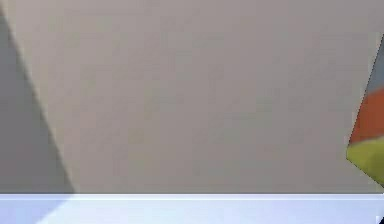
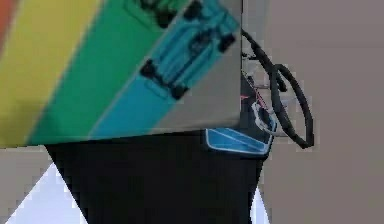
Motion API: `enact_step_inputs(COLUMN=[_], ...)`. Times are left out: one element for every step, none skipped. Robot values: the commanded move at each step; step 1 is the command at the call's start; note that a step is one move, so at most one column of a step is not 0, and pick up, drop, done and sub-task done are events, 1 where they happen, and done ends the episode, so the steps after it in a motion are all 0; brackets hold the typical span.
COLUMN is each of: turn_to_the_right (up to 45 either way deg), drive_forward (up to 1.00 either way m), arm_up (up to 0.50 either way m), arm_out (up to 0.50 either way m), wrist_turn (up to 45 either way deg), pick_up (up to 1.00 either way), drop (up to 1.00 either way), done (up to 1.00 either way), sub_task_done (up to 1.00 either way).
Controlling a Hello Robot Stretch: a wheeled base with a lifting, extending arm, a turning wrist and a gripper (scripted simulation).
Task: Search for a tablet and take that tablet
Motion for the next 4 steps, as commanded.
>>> enact_step_inputs(turn_to_the_right=[-45.0,-45.0,-30.0,0.0], drive_forward=[0.00,0.00,0.00,1.00], arm_up=[0.00,0.00,0.00,0.00], arm_out=[0.00,0.00,0.00,0.00], wrist_turn=[0.0,0.0,0.0,0.0], pick_up=[0.00,0.00,0.00,0.00], drop=[0.00,0.00,0.00,0.00], done=[0.00,0.00,0.00,0.00], sub_task_done=[0.00,0.00,0.00,0.00])
